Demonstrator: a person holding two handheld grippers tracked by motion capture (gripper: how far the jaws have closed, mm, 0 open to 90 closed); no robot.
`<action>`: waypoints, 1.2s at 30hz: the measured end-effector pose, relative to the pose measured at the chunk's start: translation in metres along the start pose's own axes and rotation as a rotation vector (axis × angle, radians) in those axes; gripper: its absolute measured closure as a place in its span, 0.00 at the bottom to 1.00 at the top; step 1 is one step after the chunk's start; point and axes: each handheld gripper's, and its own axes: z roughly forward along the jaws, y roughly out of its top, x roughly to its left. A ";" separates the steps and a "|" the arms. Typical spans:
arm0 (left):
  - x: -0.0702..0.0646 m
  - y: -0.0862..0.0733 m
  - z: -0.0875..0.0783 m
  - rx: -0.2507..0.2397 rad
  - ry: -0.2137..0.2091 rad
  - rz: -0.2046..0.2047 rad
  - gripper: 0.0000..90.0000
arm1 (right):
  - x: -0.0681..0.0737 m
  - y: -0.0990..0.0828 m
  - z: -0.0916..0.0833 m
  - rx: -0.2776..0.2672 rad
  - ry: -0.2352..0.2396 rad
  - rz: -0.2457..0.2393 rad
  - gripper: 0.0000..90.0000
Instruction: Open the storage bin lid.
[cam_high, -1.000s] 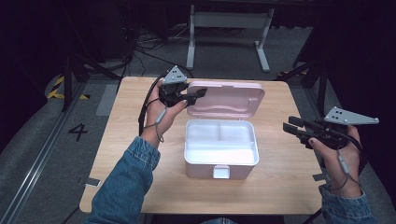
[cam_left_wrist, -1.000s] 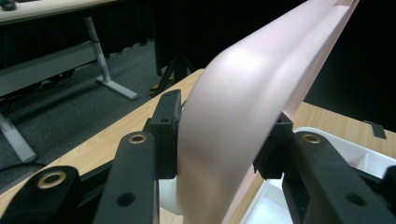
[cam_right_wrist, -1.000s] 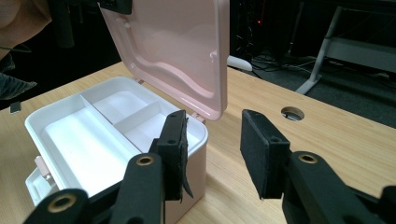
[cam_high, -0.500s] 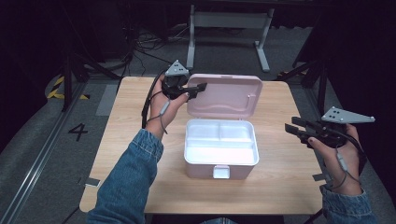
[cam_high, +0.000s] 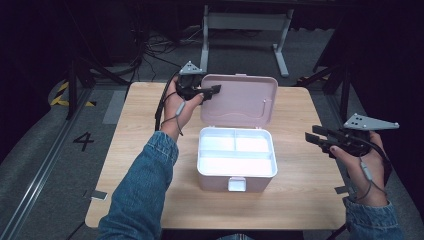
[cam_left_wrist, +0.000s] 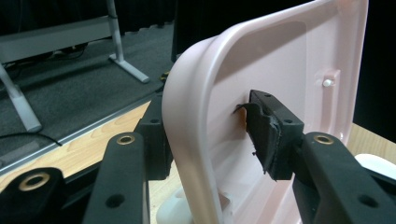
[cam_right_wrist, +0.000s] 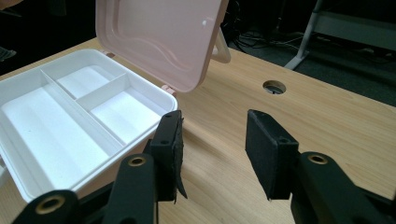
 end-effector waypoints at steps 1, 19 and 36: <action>0.001 0.000 0.001 0.003 0.006 0.001 0.59 | 0.000 0.000 0.000 0.002 0.000 0.001 0.63; 0.022 -0.007 0.025 0.040 0.019 -0.068 0.55 | -0.006 -0.004 0.006 0.024 0.011 0.014 0.63; 0.036 -0.022 0.046 0.094 0.024 -0.122 0.50 | -0.007 -0.006 0.009 0.038 0.011 0.024 0.63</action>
